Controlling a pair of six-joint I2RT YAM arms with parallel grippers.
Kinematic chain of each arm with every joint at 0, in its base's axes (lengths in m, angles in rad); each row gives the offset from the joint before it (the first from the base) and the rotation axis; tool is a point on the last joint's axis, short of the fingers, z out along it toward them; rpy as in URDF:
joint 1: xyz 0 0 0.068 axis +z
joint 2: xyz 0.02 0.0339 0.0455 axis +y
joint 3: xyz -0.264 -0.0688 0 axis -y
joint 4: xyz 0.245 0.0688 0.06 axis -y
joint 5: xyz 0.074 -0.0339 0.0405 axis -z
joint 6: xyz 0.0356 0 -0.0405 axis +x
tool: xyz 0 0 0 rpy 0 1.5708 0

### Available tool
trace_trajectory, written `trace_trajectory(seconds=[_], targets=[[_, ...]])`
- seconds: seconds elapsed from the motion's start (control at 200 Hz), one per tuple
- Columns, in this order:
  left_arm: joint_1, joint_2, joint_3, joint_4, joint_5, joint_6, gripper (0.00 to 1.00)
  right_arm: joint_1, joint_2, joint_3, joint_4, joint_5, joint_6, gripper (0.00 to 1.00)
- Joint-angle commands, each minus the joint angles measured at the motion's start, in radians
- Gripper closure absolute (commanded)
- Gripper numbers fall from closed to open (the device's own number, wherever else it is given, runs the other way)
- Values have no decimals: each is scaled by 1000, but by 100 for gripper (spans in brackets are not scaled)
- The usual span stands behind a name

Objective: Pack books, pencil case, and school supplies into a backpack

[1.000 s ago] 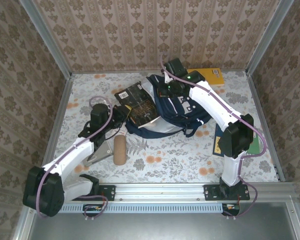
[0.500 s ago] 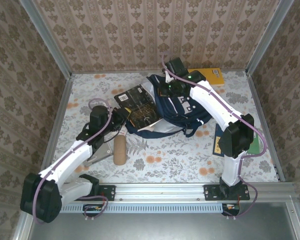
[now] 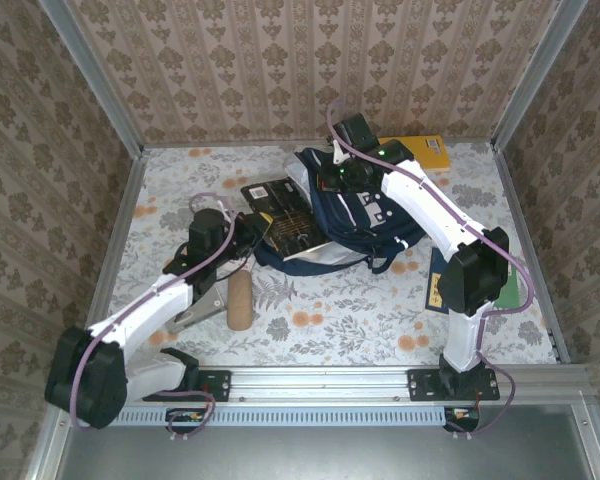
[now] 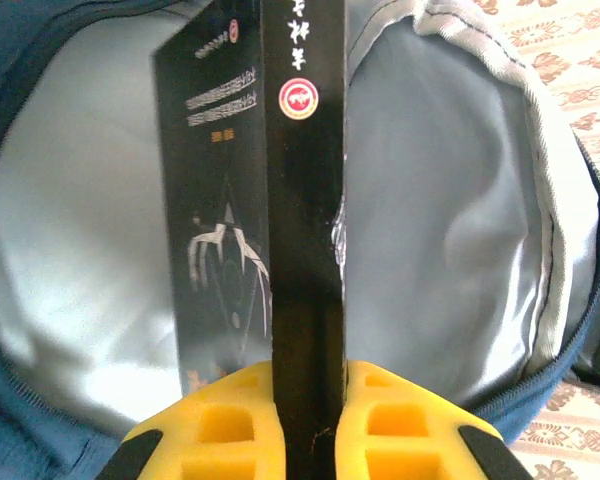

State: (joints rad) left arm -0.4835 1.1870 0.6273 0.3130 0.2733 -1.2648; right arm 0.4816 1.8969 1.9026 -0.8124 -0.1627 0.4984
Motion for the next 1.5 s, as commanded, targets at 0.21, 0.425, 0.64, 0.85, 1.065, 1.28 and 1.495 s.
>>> trace_trajectory(seconds=[0.21,0.425,0.64,0.85,1.065,1.28,1.495], targets=[[-32,263,81,554,53,-92,100,8,-85,3,39,-49,27,100],[-36,375,89,731,59,-103,100,12,-93,-8,48,-62,28,100],[-43,464,156,778,62,-90,100,14,-87,-2,49,-67,31,100],[-41,543,126,739,81,-88,100,14,-88,-2,38,-57,21,100],[-45,564,64,534,88,12,100,15,-85,1,38,-55,11,100],[-46,673,51,573,75,-8,99,16,-75,7,36,-64,11,100],[-58,751,111,667,79,-62,84,20,-69,6,35,-67,13,100]])
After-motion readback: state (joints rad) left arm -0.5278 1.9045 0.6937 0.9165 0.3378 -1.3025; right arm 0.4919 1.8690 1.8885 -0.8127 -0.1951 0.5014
